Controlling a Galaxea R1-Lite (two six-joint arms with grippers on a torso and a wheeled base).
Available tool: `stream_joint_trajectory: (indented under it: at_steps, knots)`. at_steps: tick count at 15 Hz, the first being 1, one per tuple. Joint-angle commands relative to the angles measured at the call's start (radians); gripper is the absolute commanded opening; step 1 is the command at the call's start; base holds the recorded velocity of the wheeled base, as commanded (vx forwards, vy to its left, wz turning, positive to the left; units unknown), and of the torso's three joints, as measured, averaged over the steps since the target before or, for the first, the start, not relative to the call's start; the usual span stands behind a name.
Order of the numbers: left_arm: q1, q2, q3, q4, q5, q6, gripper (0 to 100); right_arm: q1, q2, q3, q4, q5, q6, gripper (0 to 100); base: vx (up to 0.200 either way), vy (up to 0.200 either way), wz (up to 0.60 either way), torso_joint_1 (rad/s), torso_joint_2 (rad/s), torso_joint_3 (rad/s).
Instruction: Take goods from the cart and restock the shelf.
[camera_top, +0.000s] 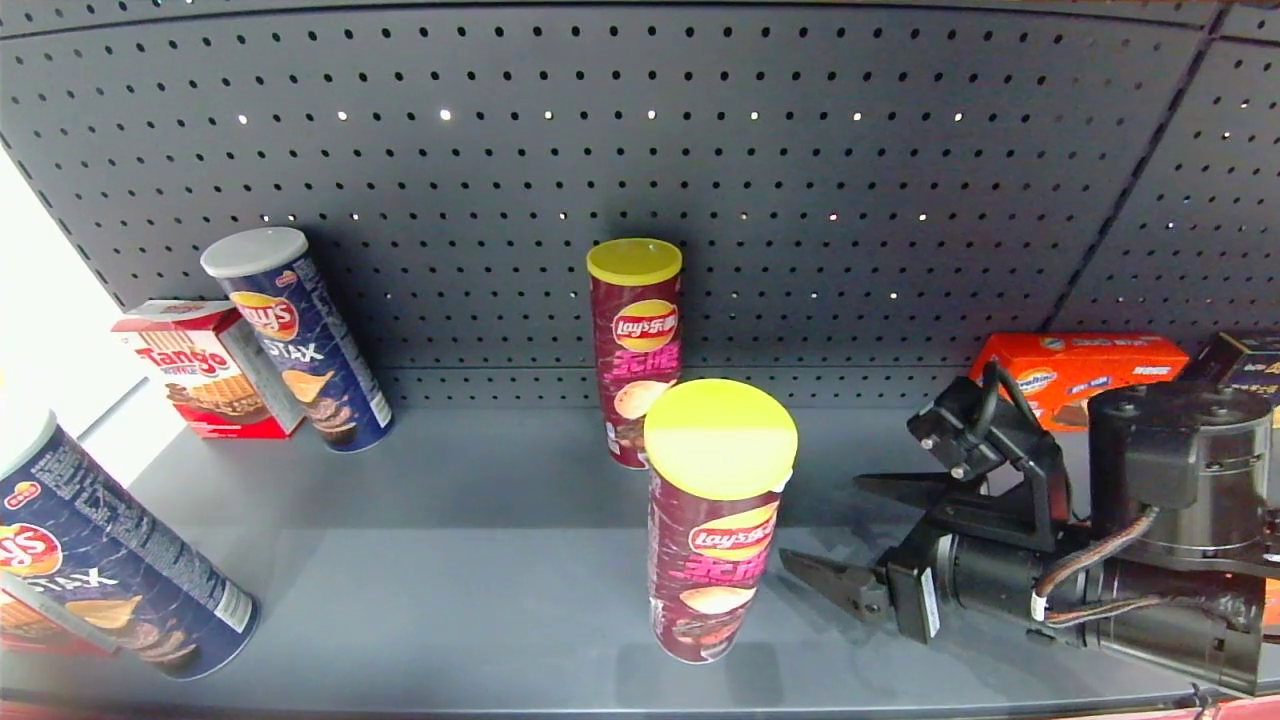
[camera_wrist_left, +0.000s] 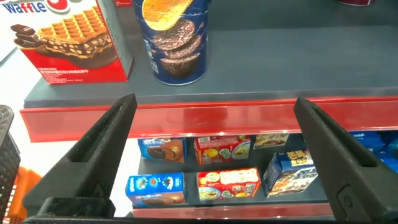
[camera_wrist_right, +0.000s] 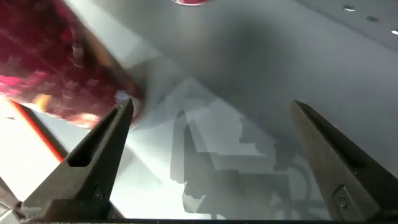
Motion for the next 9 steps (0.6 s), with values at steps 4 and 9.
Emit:
stream_joint_trajectory:
  at_steps: [4, 9]
  knots:
    - [0.000, 0.002, 0.000, 0.000, 0.000, 0.000, 100, 0.045, 0.017, -0.004, 0.000, 0.001, -0.001, 100, 0.000, 0.000, 0.00, 0.000, 0.00, 0.000]
    - [0.000, 0.002, 0.000, 0.000, 0.000, 0.000, 100, 0.069, 0.033, -0.011, -0.002, 0.003, -0.001, 100, 0.000, 0.000, 0.00, 0.000, 0.00, 0.000]
